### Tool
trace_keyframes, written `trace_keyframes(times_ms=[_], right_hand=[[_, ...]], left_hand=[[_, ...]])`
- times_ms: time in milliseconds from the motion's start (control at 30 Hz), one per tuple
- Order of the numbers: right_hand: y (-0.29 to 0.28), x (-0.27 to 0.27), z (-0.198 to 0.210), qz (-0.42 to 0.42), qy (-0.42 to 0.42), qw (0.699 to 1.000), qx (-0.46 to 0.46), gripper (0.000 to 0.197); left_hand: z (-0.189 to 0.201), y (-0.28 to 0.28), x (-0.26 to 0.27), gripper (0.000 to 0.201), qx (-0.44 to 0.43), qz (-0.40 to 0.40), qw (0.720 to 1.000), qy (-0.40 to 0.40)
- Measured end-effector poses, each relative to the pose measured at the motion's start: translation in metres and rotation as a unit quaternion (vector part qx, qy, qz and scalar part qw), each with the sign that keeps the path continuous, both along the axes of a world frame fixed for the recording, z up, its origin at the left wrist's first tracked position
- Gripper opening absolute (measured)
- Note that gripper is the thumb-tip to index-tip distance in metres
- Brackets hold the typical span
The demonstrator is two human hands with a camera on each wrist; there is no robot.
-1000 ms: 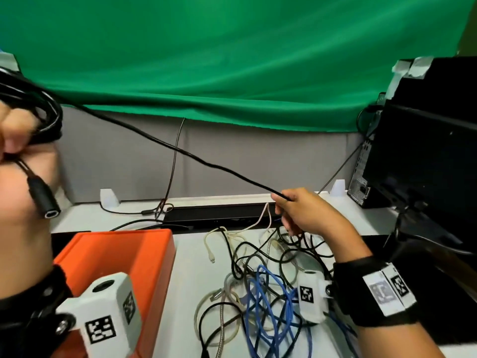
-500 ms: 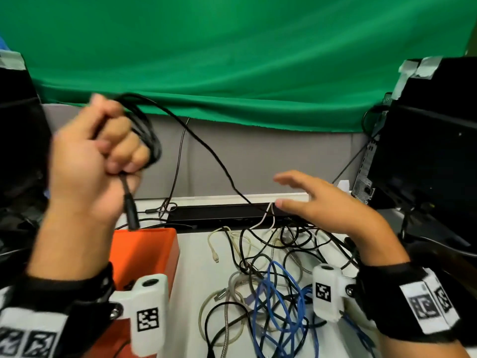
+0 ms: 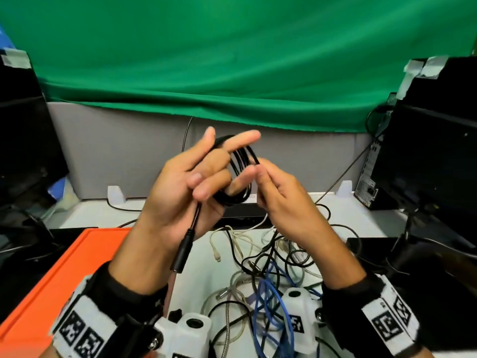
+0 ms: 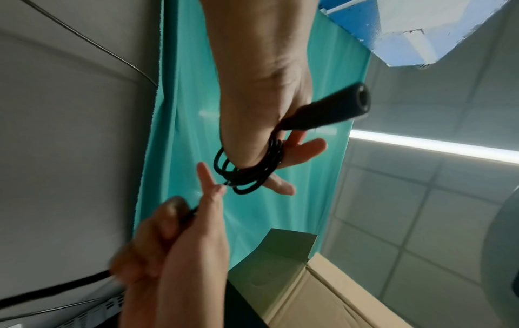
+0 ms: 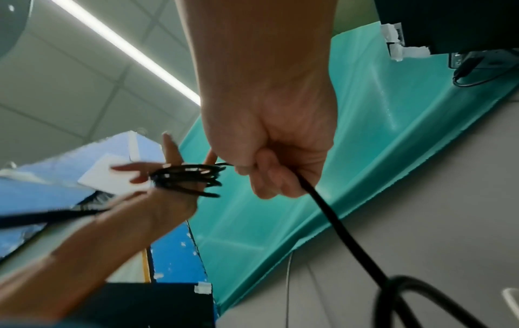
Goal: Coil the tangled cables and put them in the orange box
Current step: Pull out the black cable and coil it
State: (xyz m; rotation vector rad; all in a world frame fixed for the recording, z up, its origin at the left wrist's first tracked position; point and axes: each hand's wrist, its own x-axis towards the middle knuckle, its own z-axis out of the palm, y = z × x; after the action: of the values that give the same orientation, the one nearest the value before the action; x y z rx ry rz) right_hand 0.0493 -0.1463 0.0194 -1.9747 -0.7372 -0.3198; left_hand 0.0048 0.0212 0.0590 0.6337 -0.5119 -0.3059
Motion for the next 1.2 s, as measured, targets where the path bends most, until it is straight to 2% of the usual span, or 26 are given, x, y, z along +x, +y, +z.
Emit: trace_keyframes(times_ms=[100, 167, 233, 300, 333, 367, 400, 433, 467, 500, 533, 600, 667, 733, 800, 867, 900, 1033, 1100, 1133, 1167, 1200], right_hand=[[0.005, -0.005, -0.003, 0.022, 0.037, 0.991, -0.127, 0.025], [0.009, -0.015, -0.001, 0.048, 0.066, 0.976, -0.201, 0.028], [0.013, -0.028, 0.004, 0.073, 0.09, 0.959, -0.258, 0.034], [0.013, -0.043, 0.011, 0.091, 0.077, 0.946, -0.302, 0.032], [0.012, -0.049, 0.016, 0.093, 0.061, 0.941, -0.32, 0.034], [0.009, -0.054, 0.021, 0.092, 0.042, 0.938, -0.332, 0.036], [0.005, -0.058, 0.026, 0.093, 0.027, 0.939, -0.33, 0.037], [0.0, -0.06, 0.032, 0.098, 0.024, 0.945, -0.312, 0.035], [-0.007, -0.062, 0.039, 0.112, 0.036, 0.954, -0.277, 0.032], [-0.015, -0.063, 0.045, 0.132, 0.056, 0.963, -0.227, 0.028], [-0.024, -0.063, 0.05, 0.149, 0.071, 0.972, -0.169, 0.025], [-0.04, -0.056, 0.057, 0.143, 0.055, 0.986, -0.065, 0.026], [-0.053, -0.045, 0.057, 0.11, 0.004, 0.993, 0.034, 0.032], [-0.056, -0.037, 0.055, 0.092, -0.017, 0.988, 0.126, 0.034], [-0.048, -0.032, 0.05, 0.061, -0.043, 0.988, 0.135, 0.026], [-0.03, -0.032, 0.042, 0.039, -0.049, 0.994, 0.093, 0.02], [-0.021, -0.032, 0.037, 0.031, -0.044, 0.996, 0.066, 0.02], [0.003, -0.032, 0.02, 0.016, -0.005, 0.998, -0.063, 0.021], [0.007, -0.035, 0.016, 0.025, 0.03, 0.986, -0.161, 0.02], [0.009, -0.039, 0.016, 0.04, 0.043, 0.977, -0.206, 0.016], [0.011, -0.045, 0.015, 0.061, 0.055, 0.967, -0.239, 0.013], [0.013, -0.051, 0.016, 0.08, 0.066, 0.96, -0.259, 0.011]], left_hand=[[0.004, -0.001, -0.002, 0.053, 0.028, 0.144, 0.987, -0.068], [0.006, 0.002, -0.002, 0.049, 0.057, 0.224, 0.966, -0.115], [0.006, 0.009, 0.0, 0.047, 0.128, 0.297, 0.935, -0.143], [0.005, 0.014, -0.001, 0.041, 0.264, 0.375, 0.869, -0.184], [0.004, 0.016, -0.002, 0.034, 0.347, 0.4, 0.82, -0.215], [0.004, 0.017, -0.005, 0.029, 0.437, 0.414, 0.759, -0.248], [0.004, 0.019, -0.009, 0.029, 0.522, 0.413, 0.695, -0.273], [0.005, 0.022, -0.012, 0.035, 0.59, 0.392, 0.647, -0.284], [0.006, 0.024, -0.014, 0.041, 0.63, 0.35, 0.635, -0.278], [0.006, 0.027, -0.016, 0.049, 0.642, 0.286, 0.661, -0.263], [0.006, 0.028, -0.019, 0.058, 0.635, 0.211, 0.699, -0.252], [0.005, 0.033, -0.022, 0.067, 0.571, 0.07, 0.783, -0.238], [0.003, 0.034, -0.028, 0.056, 0.454, -0.017, 0.86, -0.232], [0.005, 0.023, -0.032, 0.039, 0.295, -0.083, 0.927, -0.215], [0.006, 0.012, -0.033, 0.03, 0.128, -0.13, 0.968, -0.172], [0.01, 0.001, -0.034, 0.029, -0.011, -0.154, 0.98, -0.128], [0.012, -0.001, -0.033, 0.031, -0.054, -0.136, 0.983, -0.111], [0.015, 0.012, -0.024, 0.055, -0.124, -0.055, 0.987, -0.083], [0.018, 0.016, -0.023, 0.058, -0.126, 0.021, 0.988, -0.091], [0.019, 0.016, -0.023, 0.056, -0.102, 0.089, 0.985, -0.107], [0.019, 0.015, -0.022, 0.052, -0.044, 0.181, 0.975, -0.122], [0.019, 0.015, -0.022, 0.045, 0.039, 0.289, 0.947, -0.139]])
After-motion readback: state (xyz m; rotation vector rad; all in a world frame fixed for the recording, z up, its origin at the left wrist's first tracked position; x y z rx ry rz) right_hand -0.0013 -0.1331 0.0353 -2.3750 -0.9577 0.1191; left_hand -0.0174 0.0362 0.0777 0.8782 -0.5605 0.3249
